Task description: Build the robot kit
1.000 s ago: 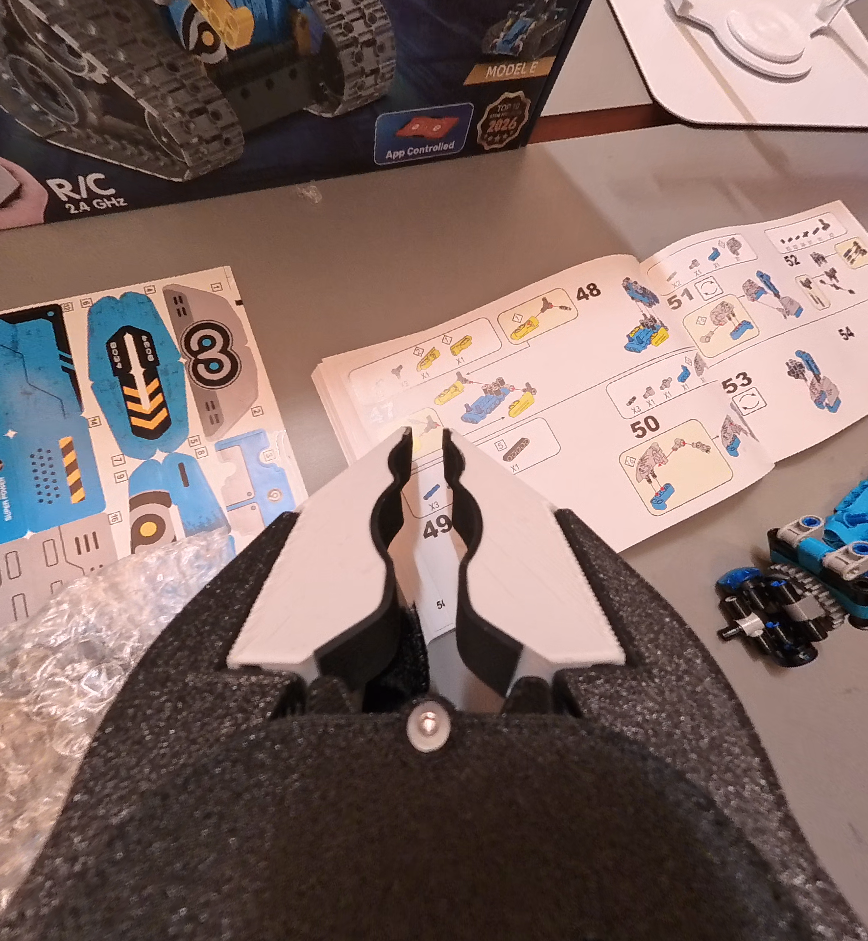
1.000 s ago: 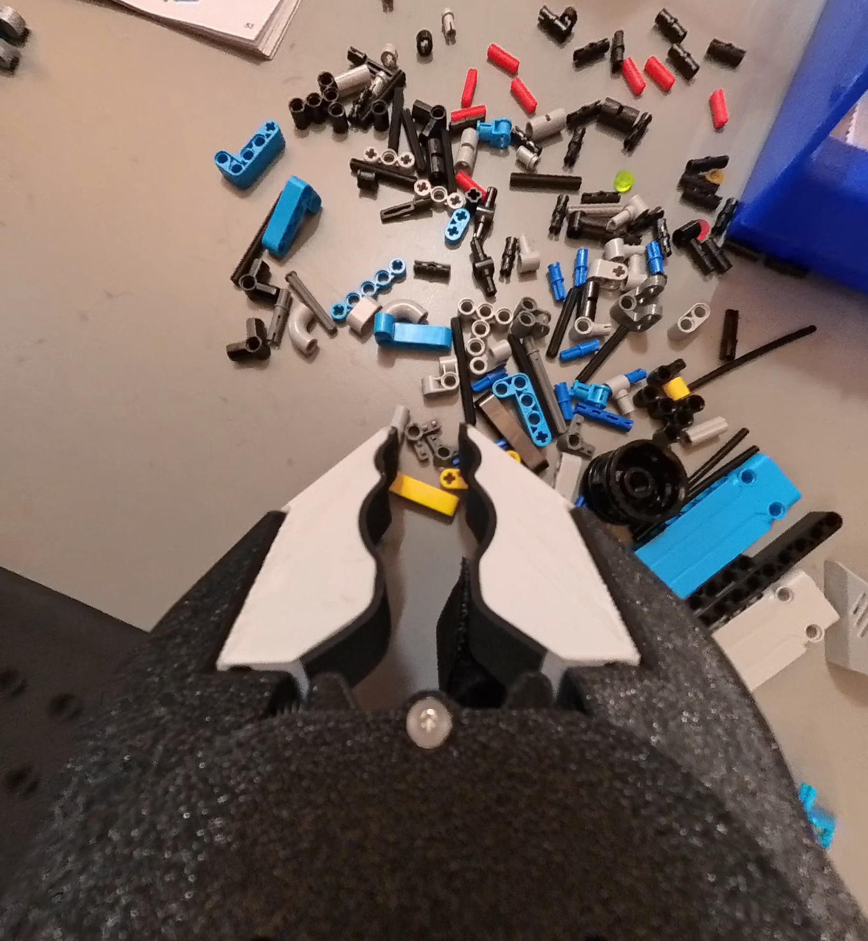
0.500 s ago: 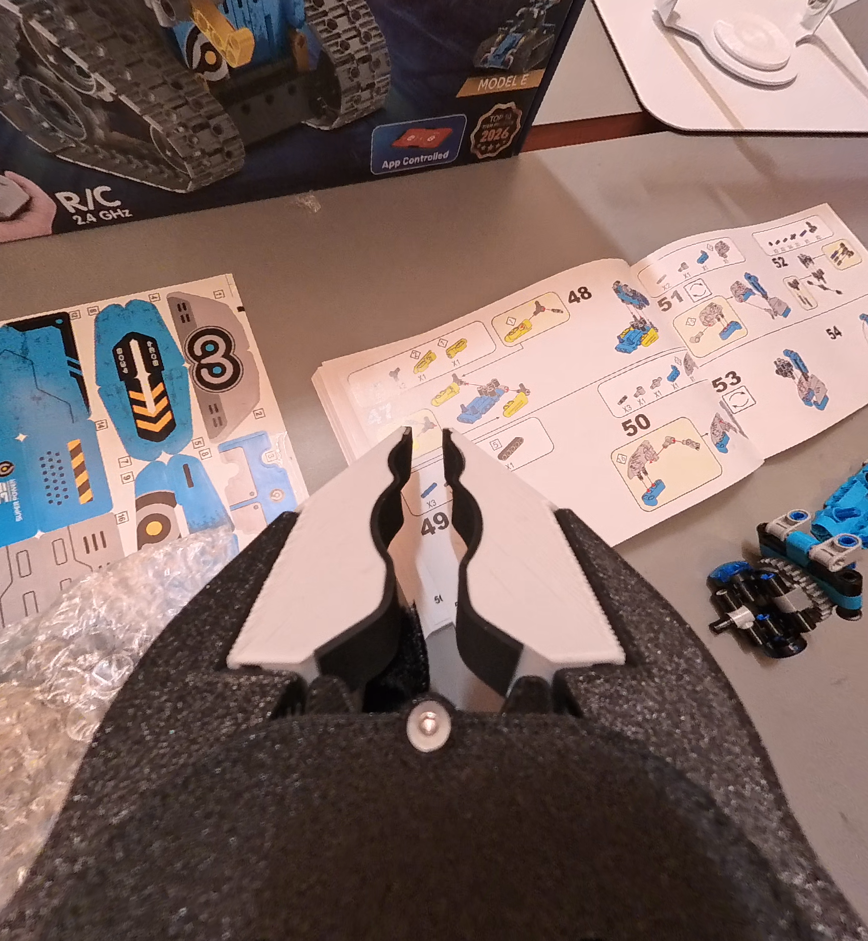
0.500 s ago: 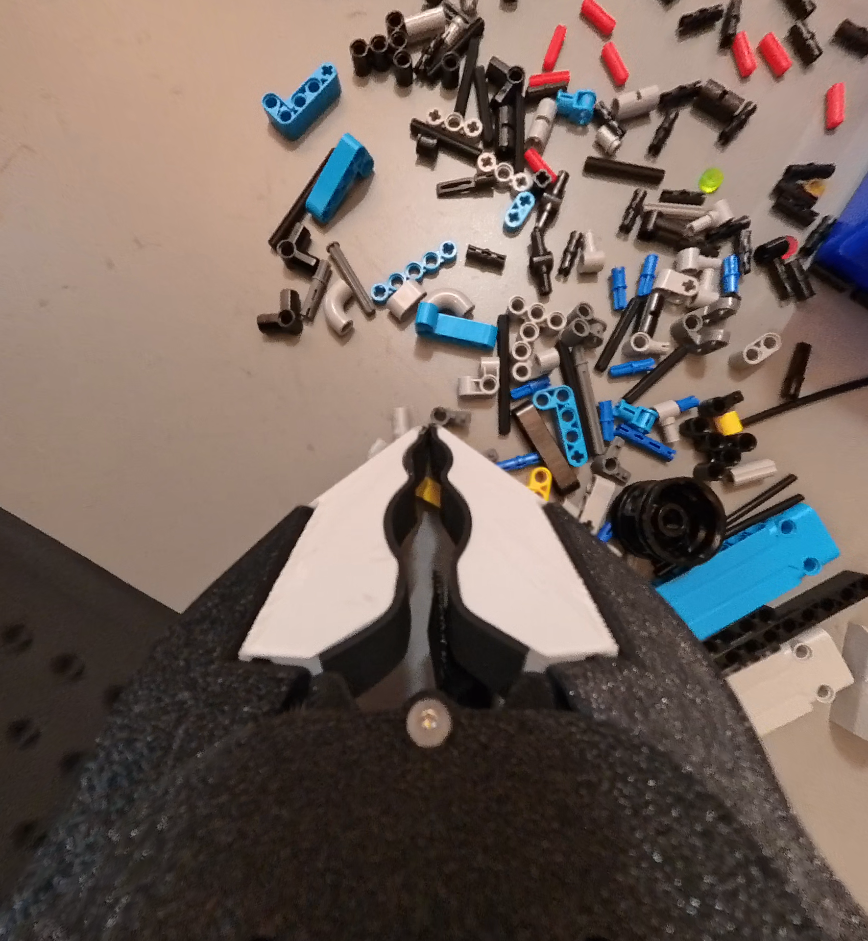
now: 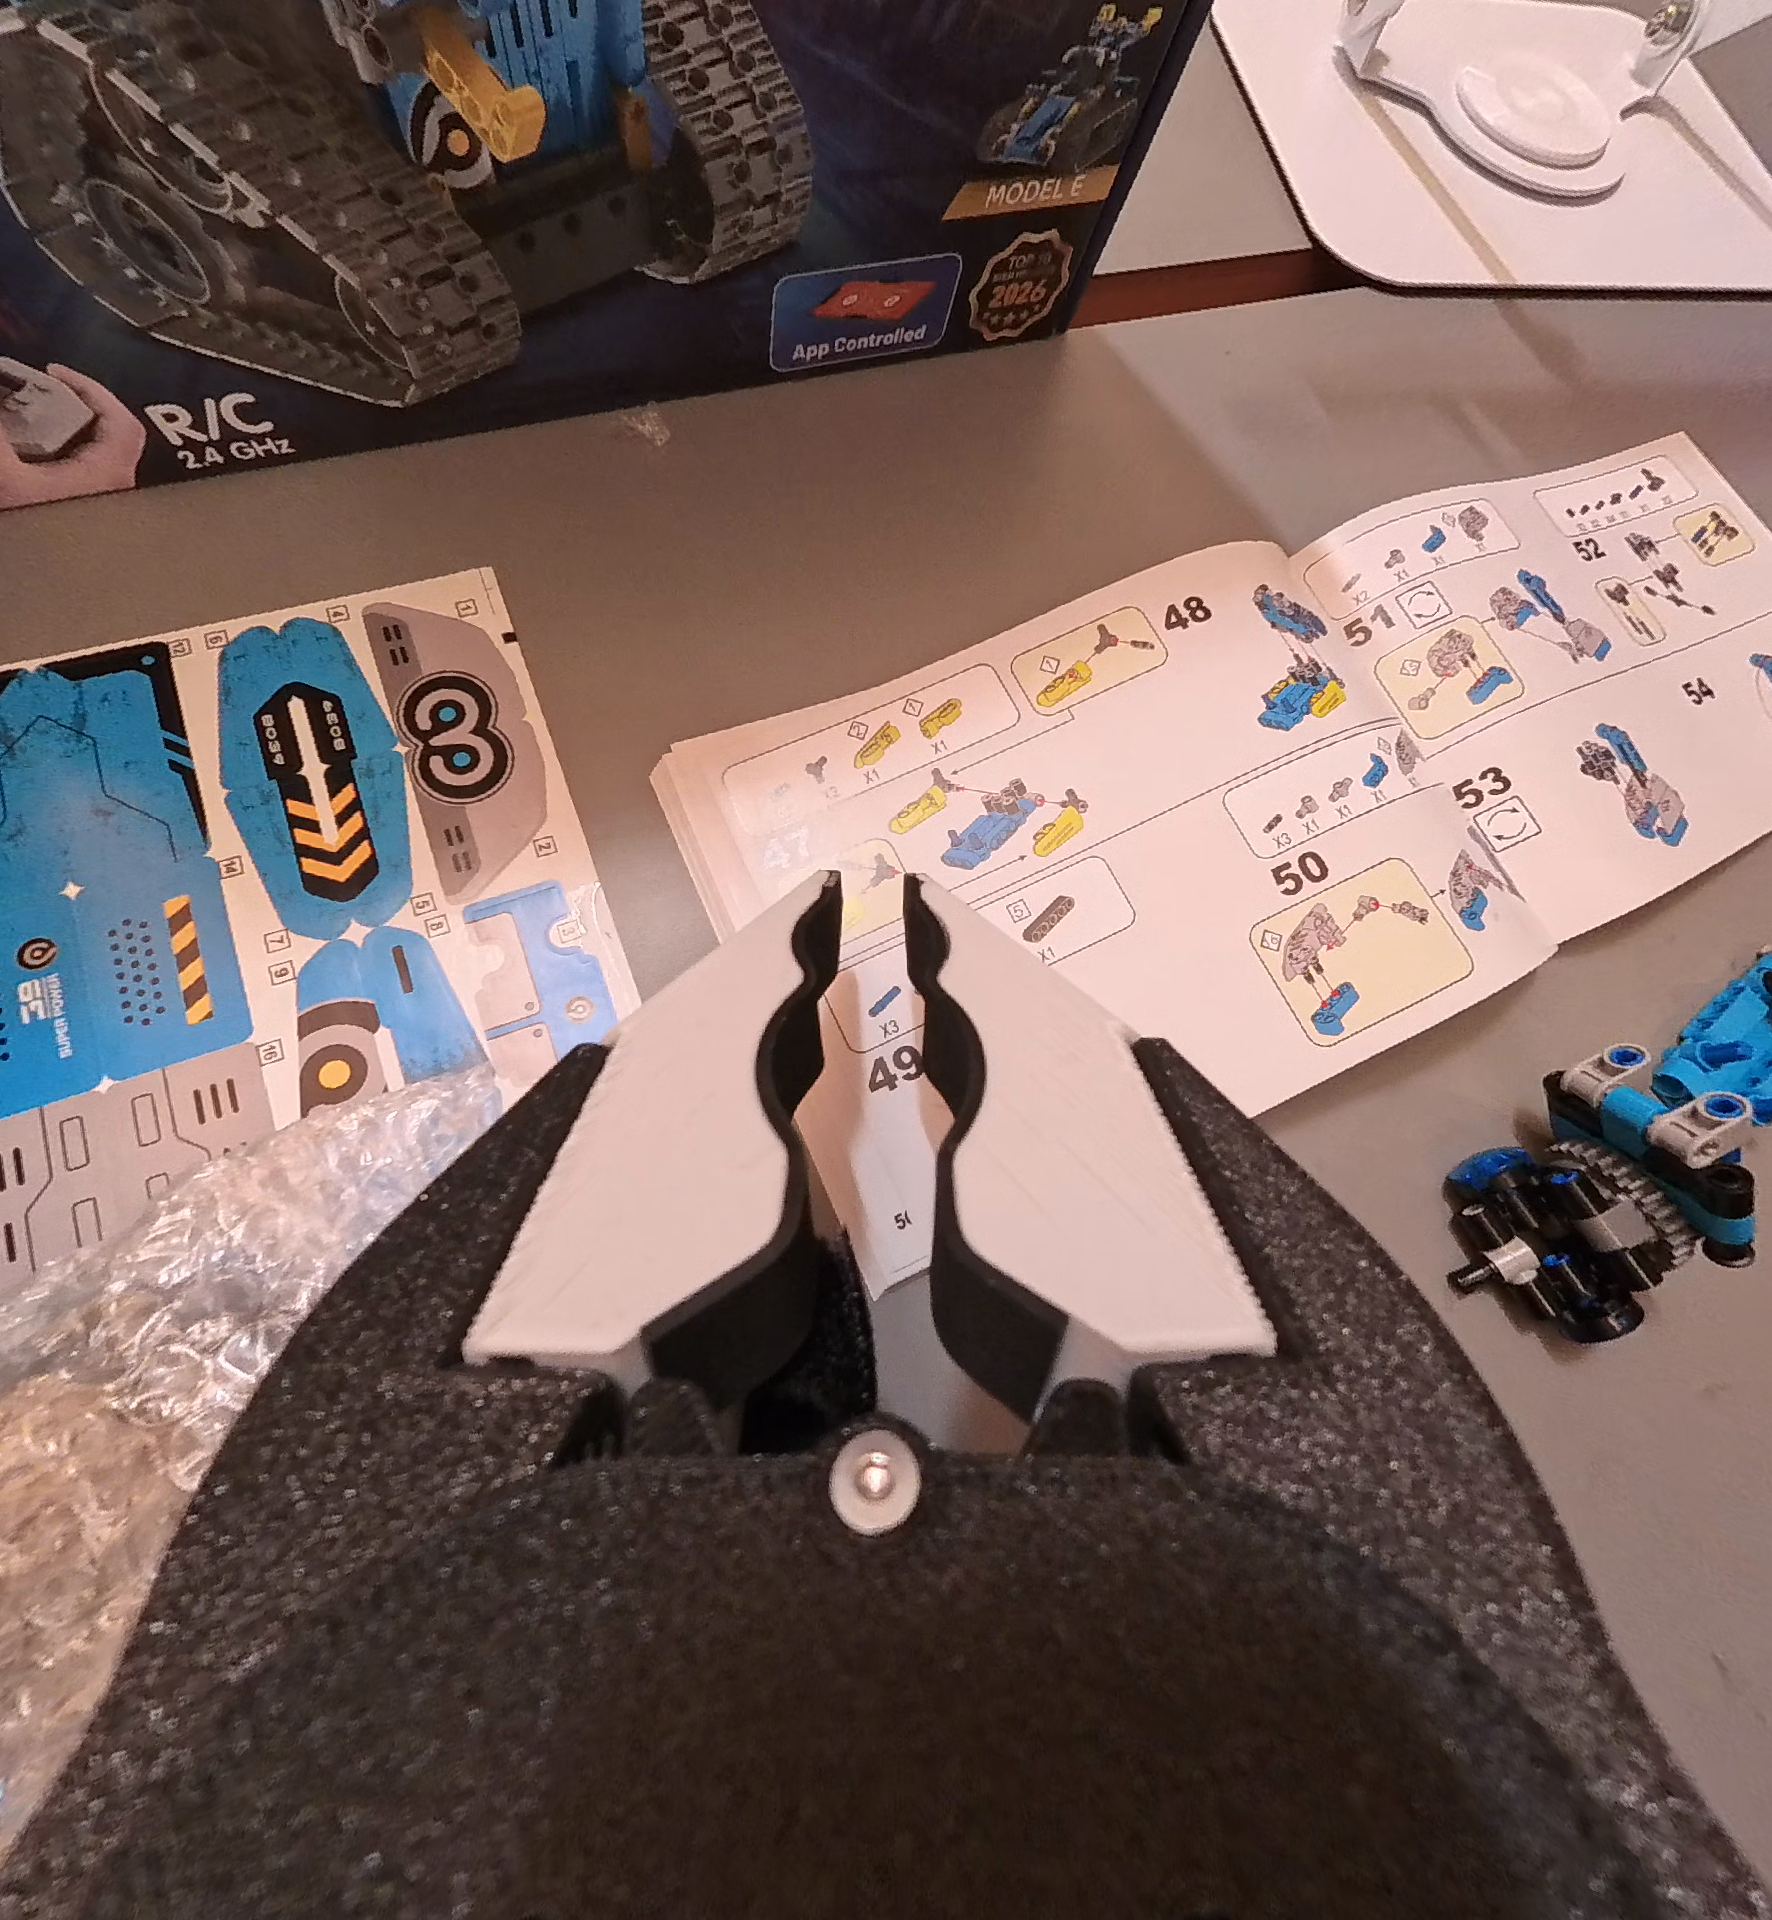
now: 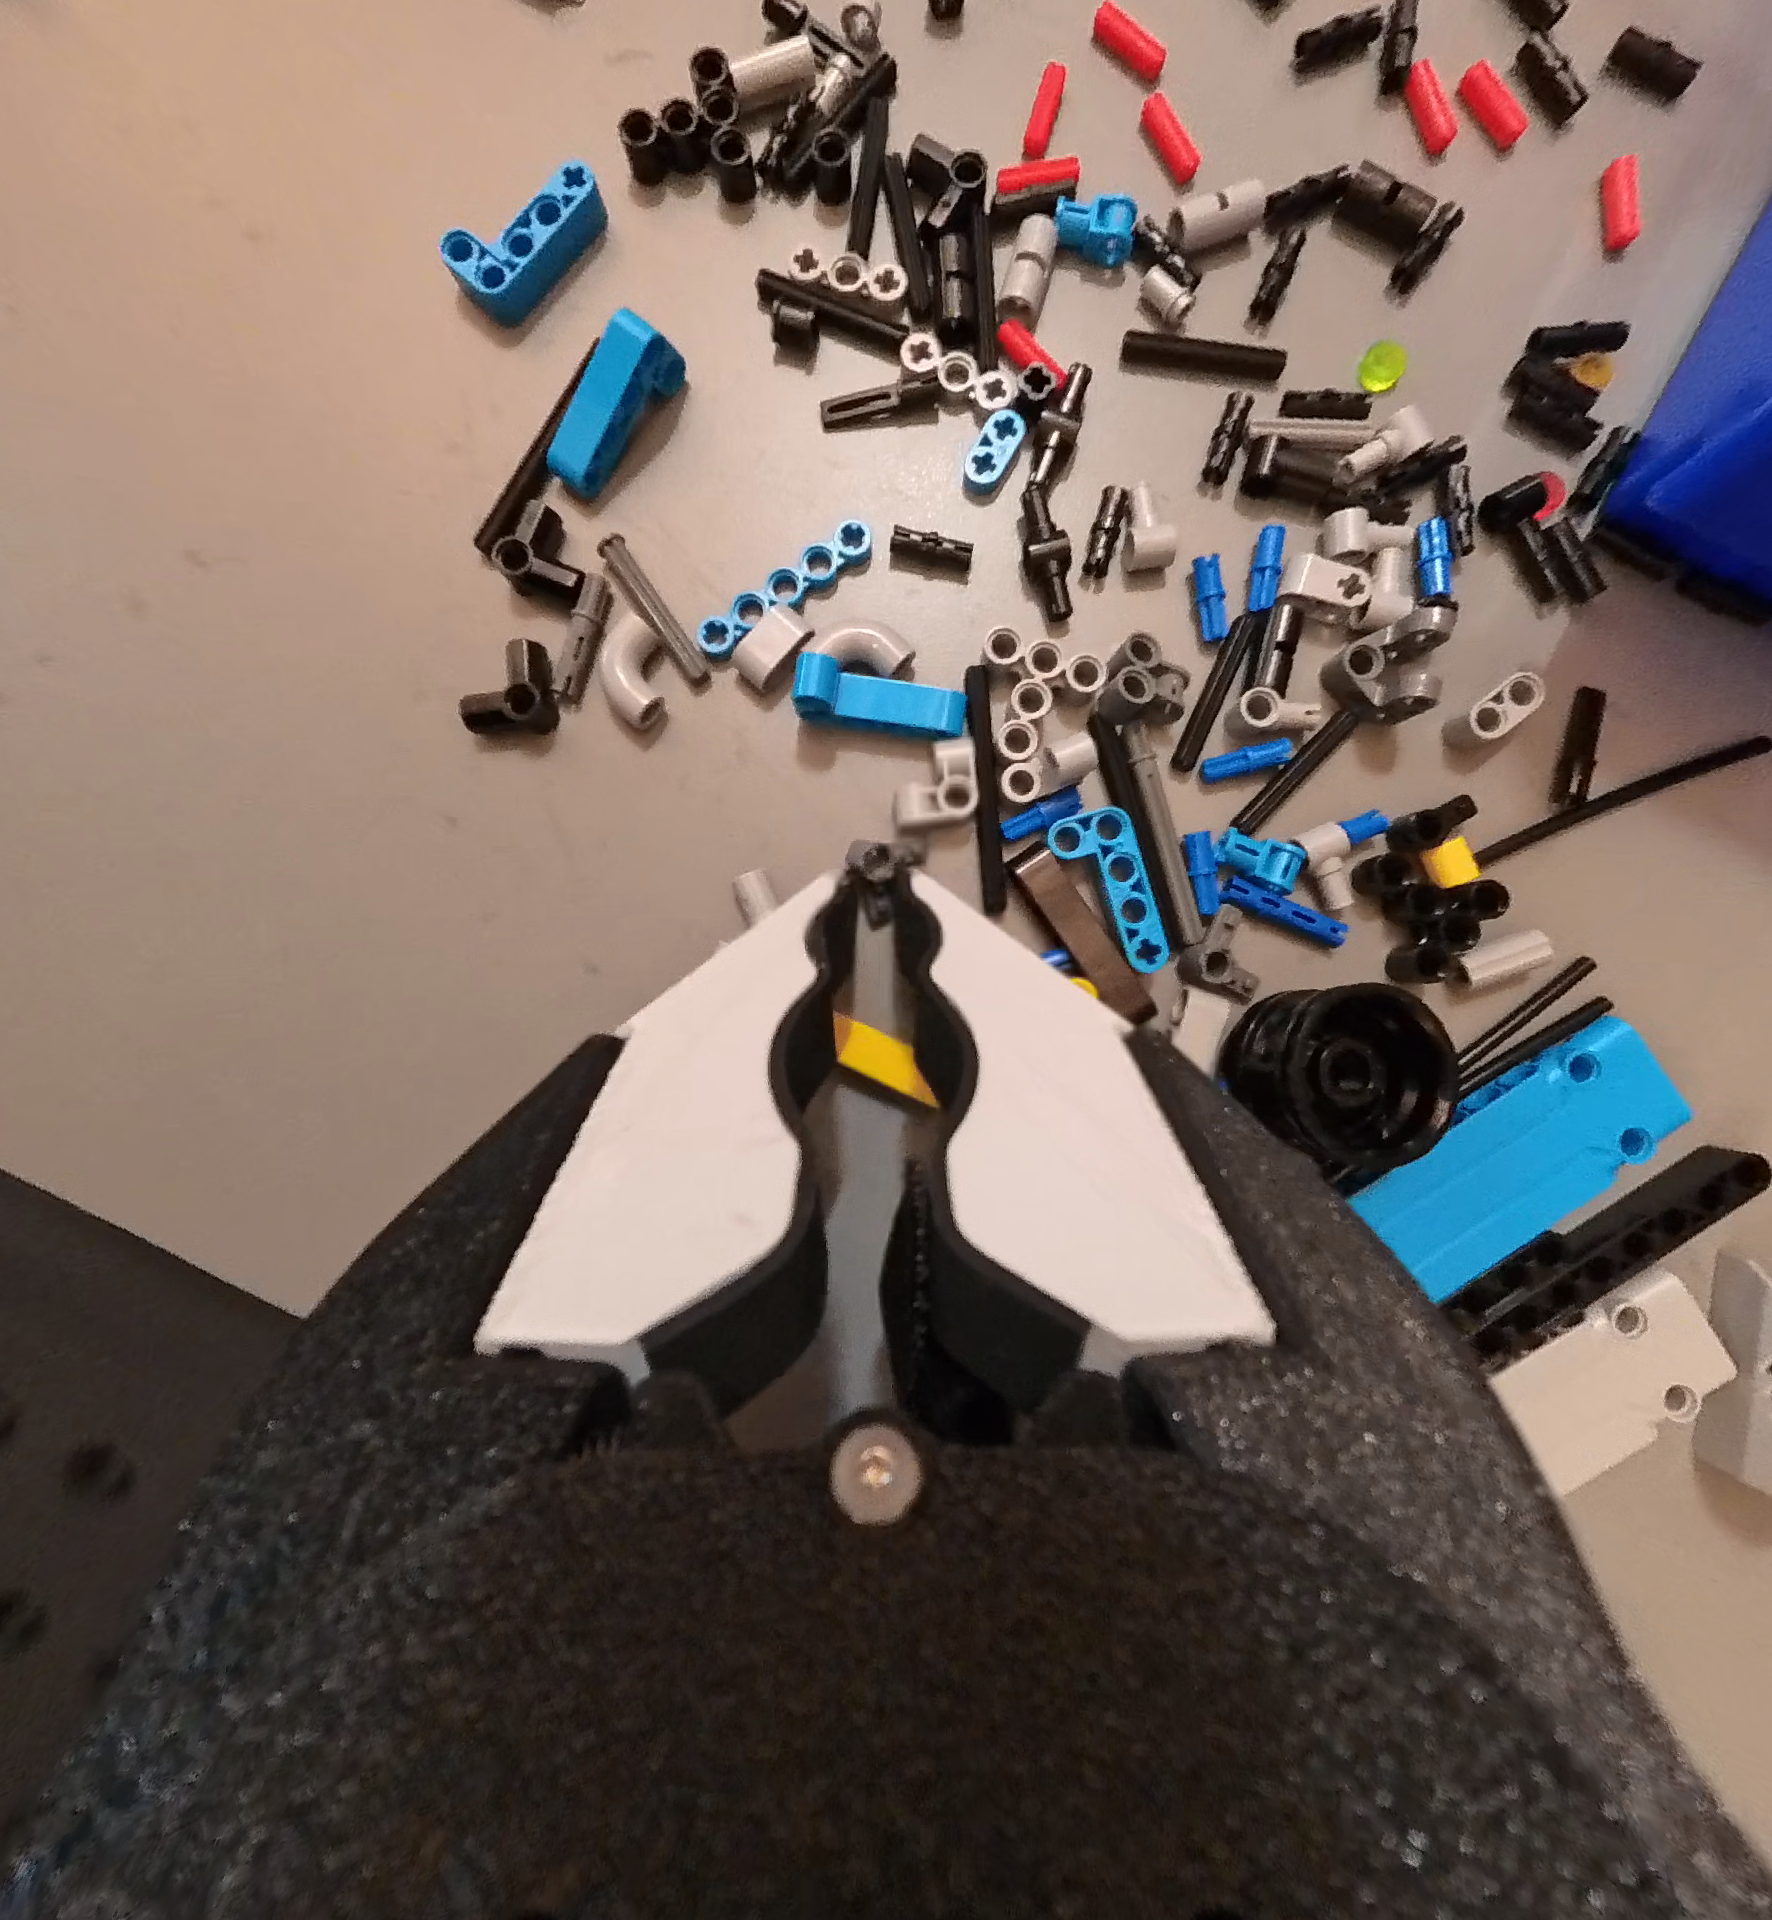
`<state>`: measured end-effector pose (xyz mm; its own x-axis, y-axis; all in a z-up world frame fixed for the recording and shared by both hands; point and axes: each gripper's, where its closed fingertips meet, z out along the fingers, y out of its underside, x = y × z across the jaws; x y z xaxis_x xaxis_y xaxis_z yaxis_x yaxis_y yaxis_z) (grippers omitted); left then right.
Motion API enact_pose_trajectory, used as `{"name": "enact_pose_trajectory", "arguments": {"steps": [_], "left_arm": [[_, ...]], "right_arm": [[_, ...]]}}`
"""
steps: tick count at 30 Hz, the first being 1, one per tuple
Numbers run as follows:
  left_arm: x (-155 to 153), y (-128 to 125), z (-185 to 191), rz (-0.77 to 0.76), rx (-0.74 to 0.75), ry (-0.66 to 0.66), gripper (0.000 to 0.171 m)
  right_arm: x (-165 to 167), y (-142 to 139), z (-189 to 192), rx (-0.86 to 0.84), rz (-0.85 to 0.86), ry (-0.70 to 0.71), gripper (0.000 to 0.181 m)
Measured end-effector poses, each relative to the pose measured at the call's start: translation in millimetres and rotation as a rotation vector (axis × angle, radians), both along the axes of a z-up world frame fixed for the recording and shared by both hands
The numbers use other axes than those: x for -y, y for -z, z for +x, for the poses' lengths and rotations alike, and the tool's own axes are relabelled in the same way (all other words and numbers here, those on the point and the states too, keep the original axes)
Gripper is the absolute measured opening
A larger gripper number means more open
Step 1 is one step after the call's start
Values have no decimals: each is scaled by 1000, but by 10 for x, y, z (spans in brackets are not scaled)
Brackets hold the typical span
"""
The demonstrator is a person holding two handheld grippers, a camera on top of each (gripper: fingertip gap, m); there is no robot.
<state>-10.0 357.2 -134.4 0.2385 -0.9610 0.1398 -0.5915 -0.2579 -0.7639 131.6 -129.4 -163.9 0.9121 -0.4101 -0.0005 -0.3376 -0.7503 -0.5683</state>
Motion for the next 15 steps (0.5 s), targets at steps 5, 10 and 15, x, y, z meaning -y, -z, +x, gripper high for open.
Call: {"name": "enact_pose_trajectory", "arguments": {"steps": [5,10,15], "left_arm": [[3,15,5,-5,-1,0,12],[16,17,11,-5,-2,4,12],[2,0,-9,-27,11,0,12]], "right_arm": [[-295,-210,-272,-10,76,-76,5],[-1161,-365,-1070,-54,188,-322,5],[-1436,-93,-1553,-88,126,-472,5]]}}
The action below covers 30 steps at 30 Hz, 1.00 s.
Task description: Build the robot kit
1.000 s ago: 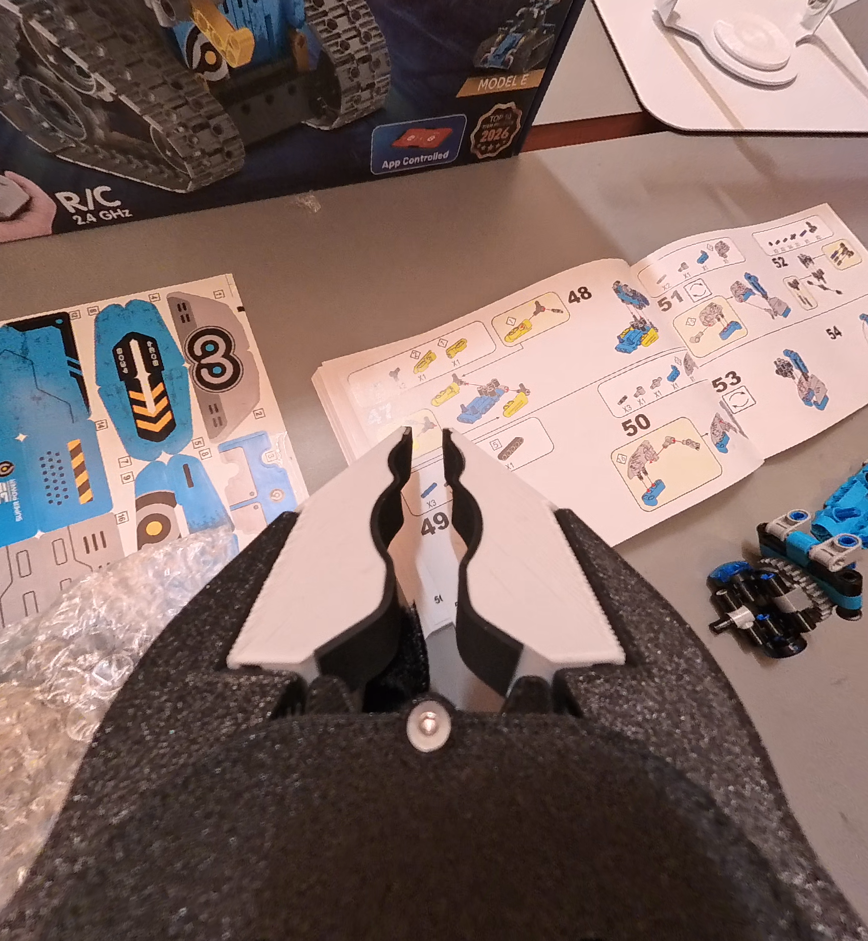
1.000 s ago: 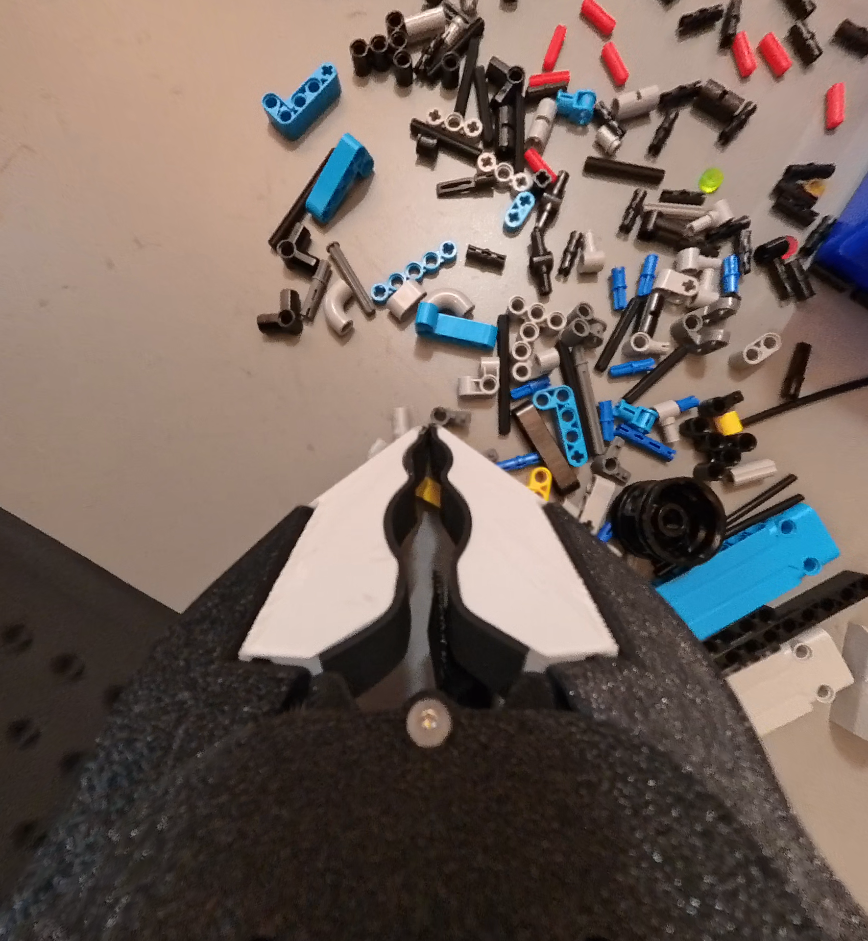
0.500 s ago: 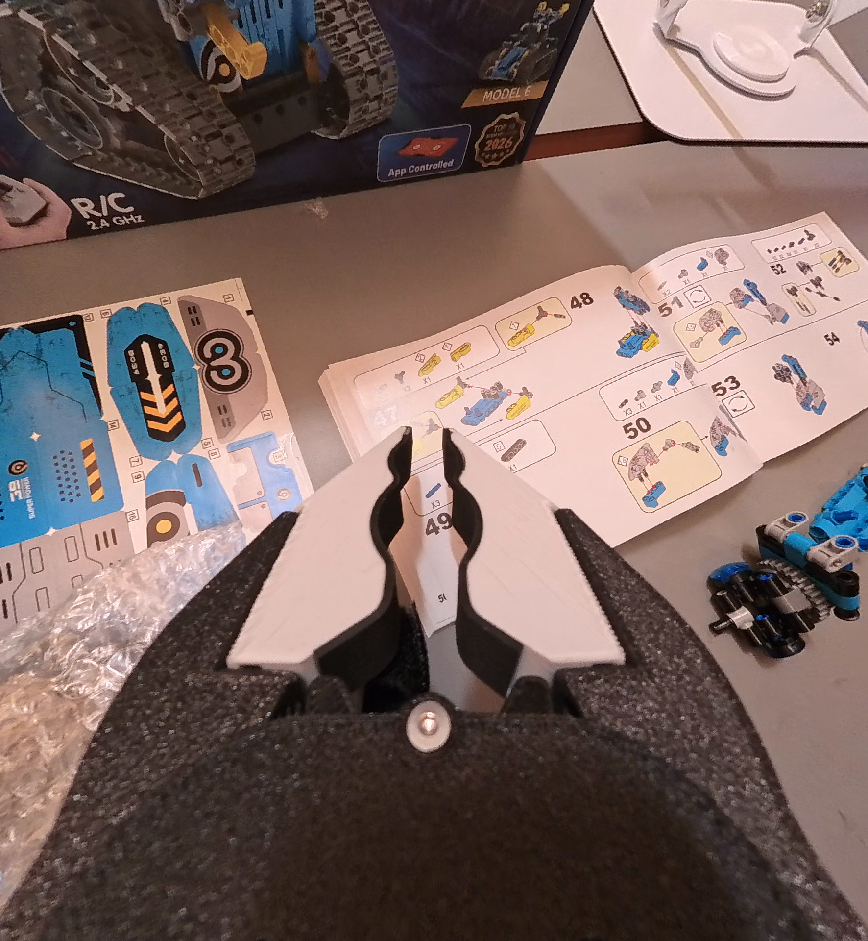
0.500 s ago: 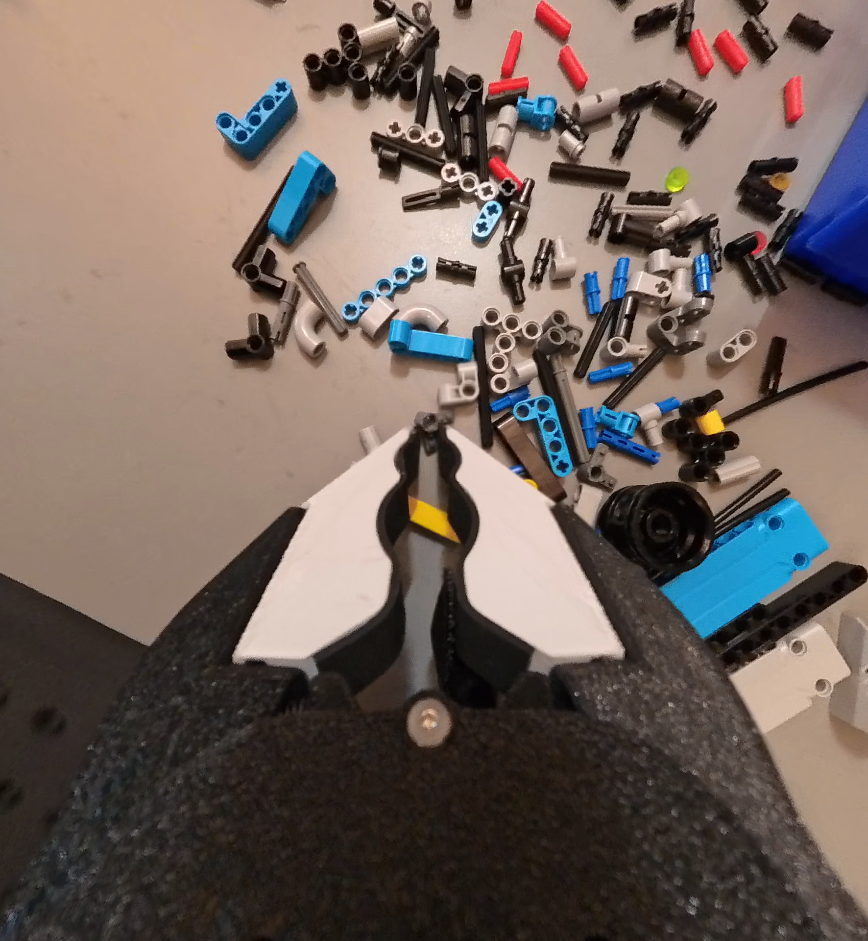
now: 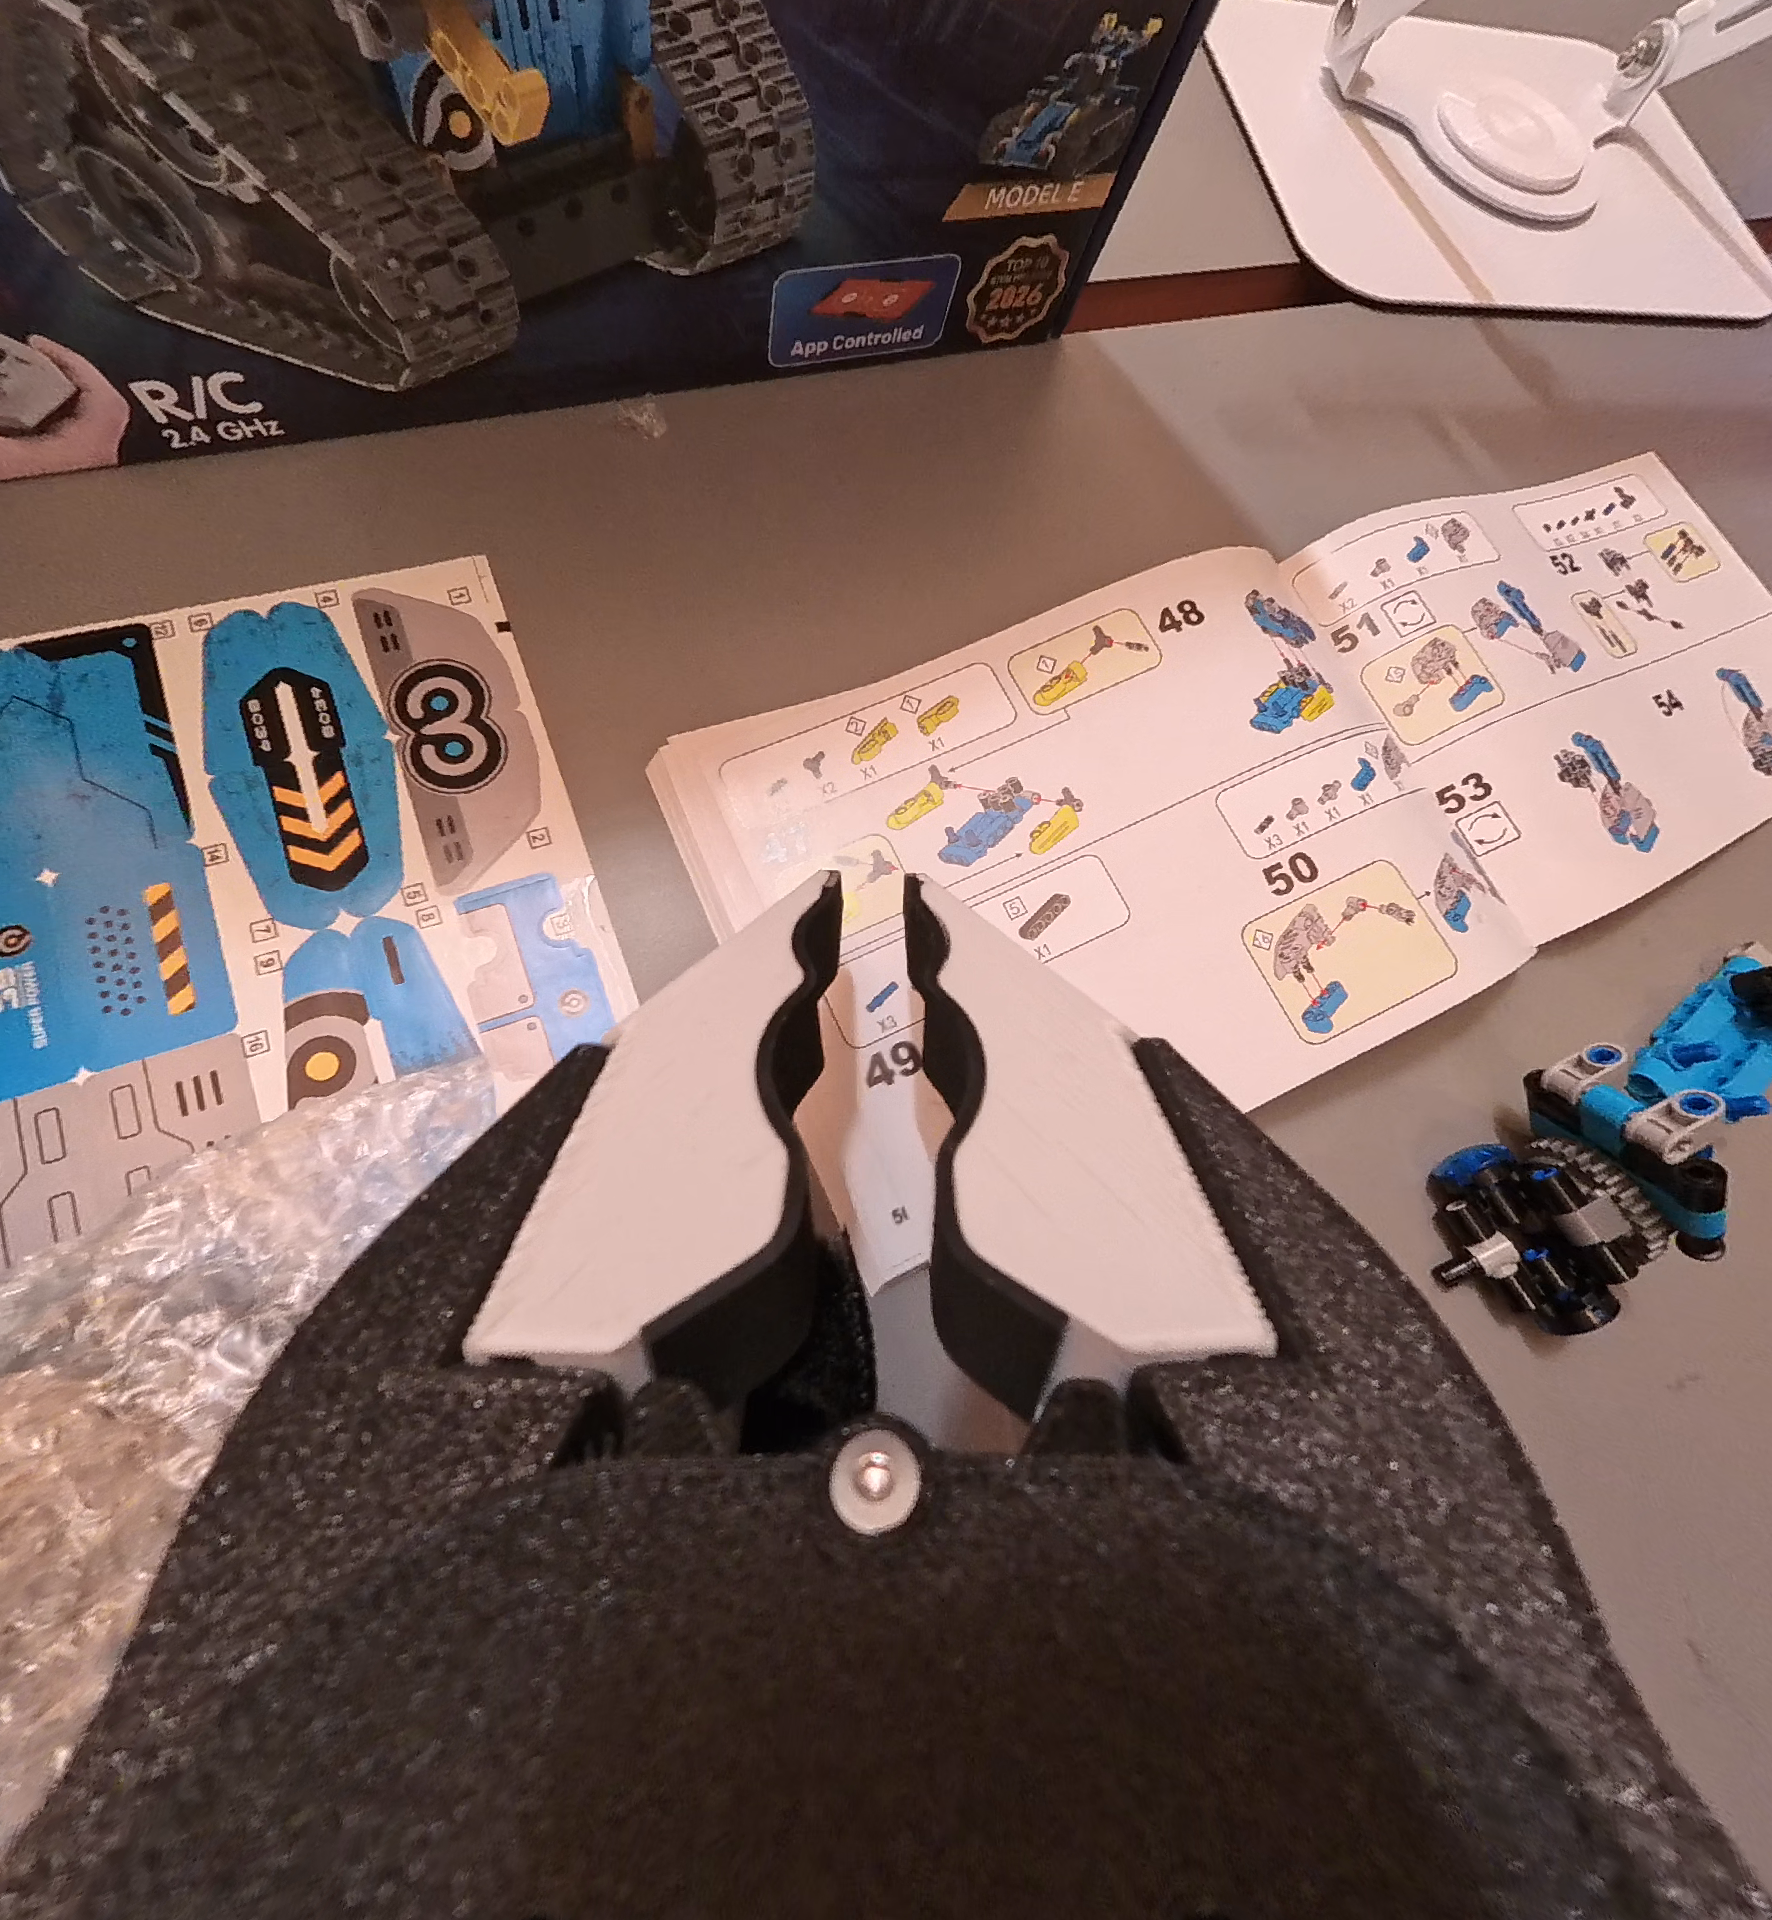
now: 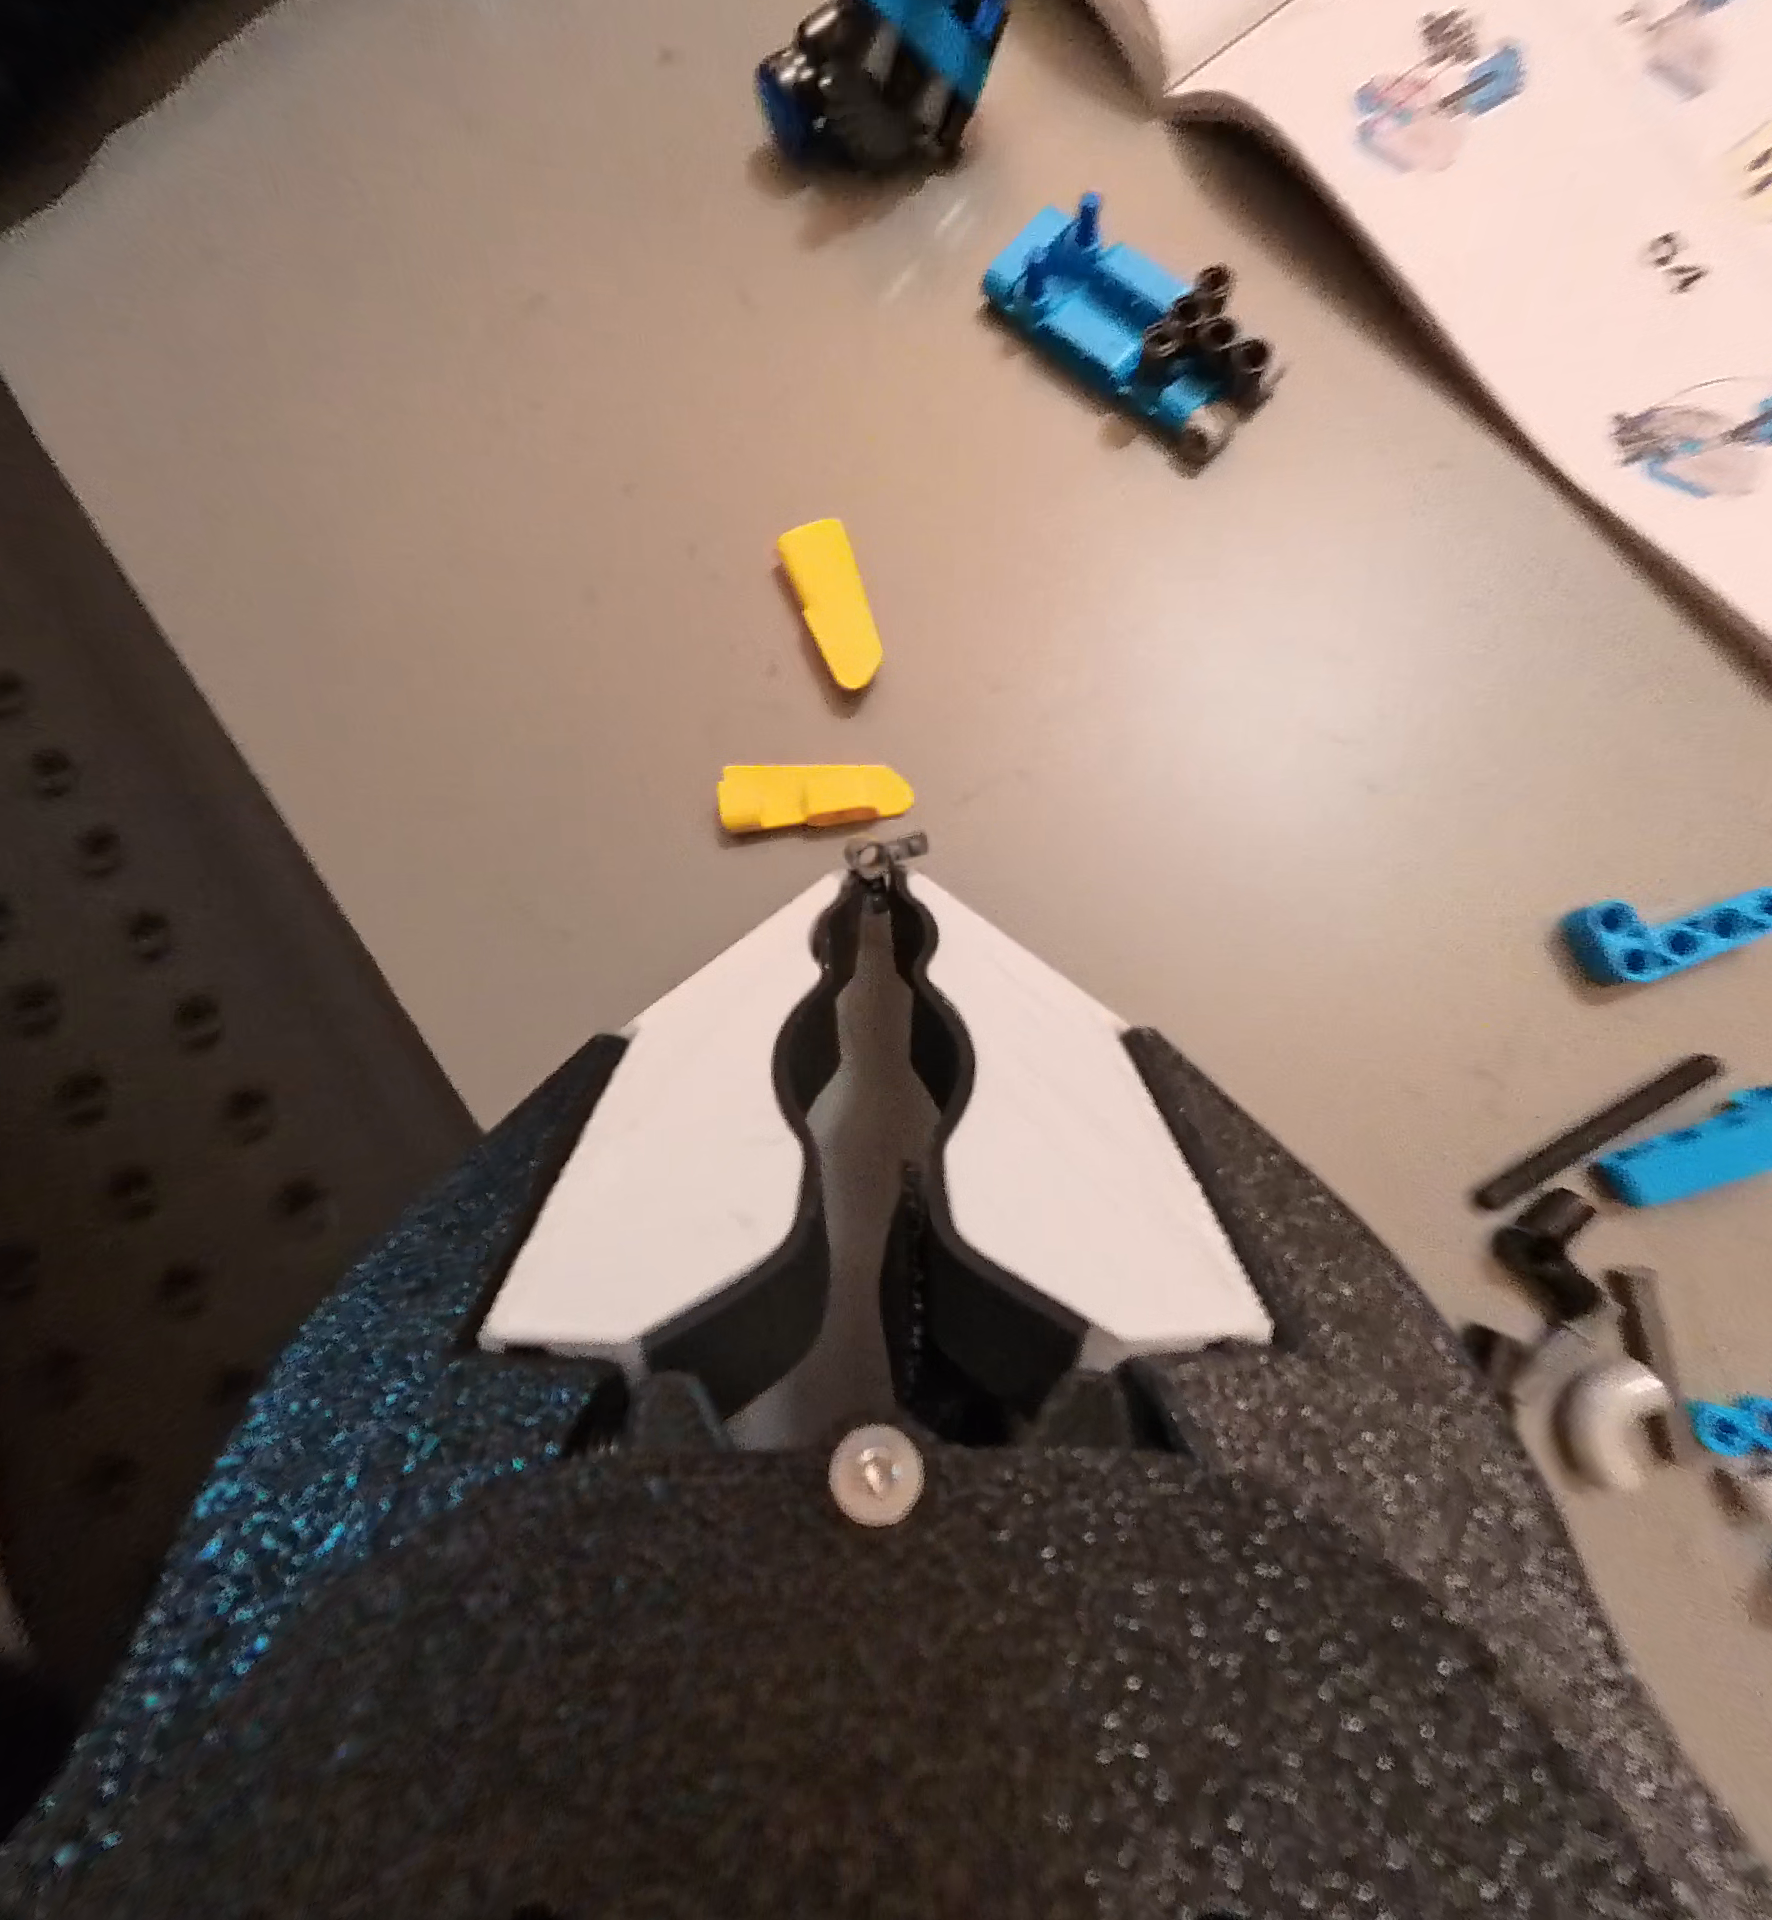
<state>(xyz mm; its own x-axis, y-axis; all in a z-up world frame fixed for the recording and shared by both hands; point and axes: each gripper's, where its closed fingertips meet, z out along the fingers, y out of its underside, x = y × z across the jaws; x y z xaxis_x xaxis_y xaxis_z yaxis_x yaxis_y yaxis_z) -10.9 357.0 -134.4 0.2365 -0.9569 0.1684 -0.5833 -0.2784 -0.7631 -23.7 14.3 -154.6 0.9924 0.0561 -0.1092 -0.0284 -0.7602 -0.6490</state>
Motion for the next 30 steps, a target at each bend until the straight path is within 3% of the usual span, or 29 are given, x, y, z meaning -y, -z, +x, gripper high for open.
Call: {"name": "enact_pose_trajectory", "arguments": {"steps": [5,7,10,12,14,19,30], "left_arm": [[-7,-24,-7,-6,7,-3,12],[3,-28,-4,3,4,1,12],[14,-41,-6,16,2,5,12],[27,-54,-1,14,7,8,12],[43,-65,11,17,11,10,12],[76,-55,31,41,6,19,12],[64,-24,23,46,-7,21,12]], "right_arm": [[40,60,-15,-2,-28,21,7],[183,-26,65,-35,-18,51,18],[773,-289,702,-45,38,279,21],[1321,-263,1191,52,-47,432,25],[1587,-185,1439,104,-96,502,23],[1617,63,1571,129,-150,527,20],[1590,66,1590,139,-145,505,9]]}}
